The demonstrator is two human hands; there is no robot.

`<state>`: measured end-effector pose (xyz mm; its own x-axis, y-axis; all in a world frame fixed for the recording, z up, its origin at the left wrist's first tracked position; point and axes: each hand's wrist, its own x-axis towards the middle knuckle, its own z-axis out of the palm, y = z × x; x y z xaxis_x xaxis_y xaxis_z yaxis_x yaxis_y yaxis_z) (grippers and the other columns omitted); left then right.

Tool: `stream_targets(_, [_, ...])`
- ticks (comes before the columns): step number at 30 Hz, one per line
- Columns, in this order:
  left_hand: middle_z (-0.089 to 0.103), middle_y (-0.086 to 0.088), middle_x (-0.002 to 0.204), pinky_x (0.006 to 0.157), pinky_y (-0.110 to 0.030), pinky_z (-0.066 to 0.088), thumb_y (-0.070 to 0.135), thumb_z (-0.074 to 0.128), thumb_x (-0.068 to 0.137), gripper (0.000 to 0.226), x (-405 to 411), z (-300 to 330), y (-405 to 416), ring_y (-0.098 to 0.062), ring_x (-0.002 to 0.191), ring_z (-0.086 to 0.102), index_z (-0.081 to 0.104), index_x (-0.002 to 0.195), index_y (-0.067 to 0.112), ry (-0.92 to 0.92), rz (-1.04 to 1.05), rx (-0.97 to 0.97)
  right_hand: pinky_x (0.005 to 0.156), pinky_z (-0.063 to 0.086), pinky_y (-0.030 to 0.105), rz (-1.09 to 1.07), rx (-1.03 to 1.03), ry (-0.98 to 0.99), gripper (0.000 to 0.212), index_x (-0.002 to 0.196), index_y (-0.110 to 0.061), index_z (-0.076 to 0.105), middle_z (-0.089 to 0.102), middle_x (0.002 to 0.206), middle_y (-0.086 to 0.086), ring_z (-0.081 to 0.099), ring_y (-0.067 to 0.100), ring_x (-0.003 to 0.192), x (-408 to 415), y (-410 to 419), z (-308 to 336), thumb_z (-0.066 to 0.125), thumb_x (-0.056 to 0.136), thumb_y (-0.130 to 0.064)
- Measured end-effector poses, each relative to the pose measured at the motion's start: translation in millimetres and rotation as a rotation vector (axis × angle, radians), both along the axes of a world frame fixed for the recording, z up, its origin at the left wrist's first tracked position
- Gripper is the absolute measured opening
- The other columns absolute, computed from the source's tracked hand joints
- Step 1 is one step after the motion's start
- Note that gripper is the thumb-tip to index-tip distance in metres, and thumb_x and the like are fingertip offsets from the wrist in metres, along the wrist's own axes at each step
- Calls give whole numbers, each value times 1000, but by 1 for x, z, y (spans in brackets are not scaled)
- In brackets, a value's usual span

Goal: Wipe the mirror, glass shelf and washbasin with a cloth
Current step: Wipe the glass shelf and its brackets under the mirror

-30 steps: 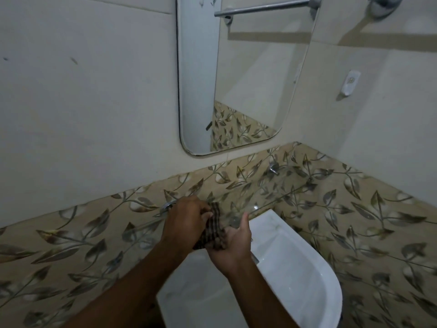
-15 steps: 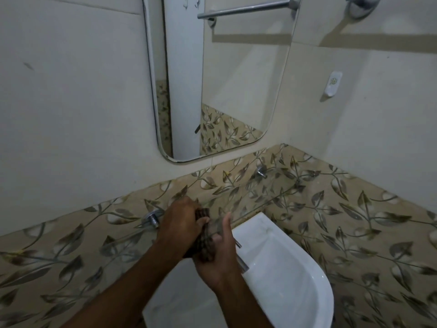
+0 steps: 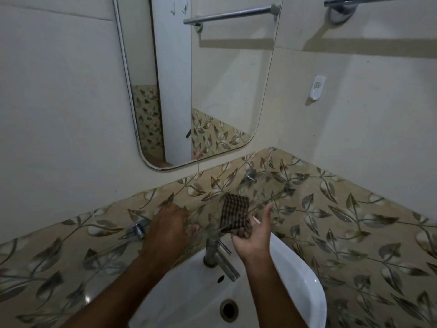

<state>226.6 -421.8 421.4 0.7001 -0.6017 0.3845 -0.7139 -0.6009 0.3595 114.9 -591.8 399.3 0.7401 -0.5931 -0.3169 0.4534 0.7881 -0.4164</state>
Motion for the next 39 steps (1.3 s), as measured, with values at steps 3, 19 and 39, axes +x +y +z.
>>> stream_targets(3, [61, 1, 111, 88, -31, 46, 48, 72, 79, 42, -1, 2, -3, -18, 103, 53, 67, 112, 22, 24, 12, -7, 87, 59, 43, 15, -119, 24, 76, 129, 0, 58, 71, 114, 20, 71, 29, 100, -14, 10, -15, 55, 88, -65])
stream_targets(19, [61, 4, 117, 91, -28, 42, 51, 66, 84, 48, 3, 2, -25, -16, 109, 54, 63, 122, 23, 59, -80, -9, 115, 28, 54, -108, 90, -89, 110, 146, 5, 36, 49, 138, 28, 48, 42, 124, 14, -88, -7, 30, 83, -85])
stream_targets(39, [63, 3, 109, 91, -29, 44, 39, 66, 86, 31, -4, -2, -78, -17, 104, 56, 64, 114, 24, -30, -144, -36, 115, 32, 56, -163, 37, -86, 111, 141, -3, 46, 52, 138, 21, 47, 40, 127, 3, -128, -11, 59, 68, -85])
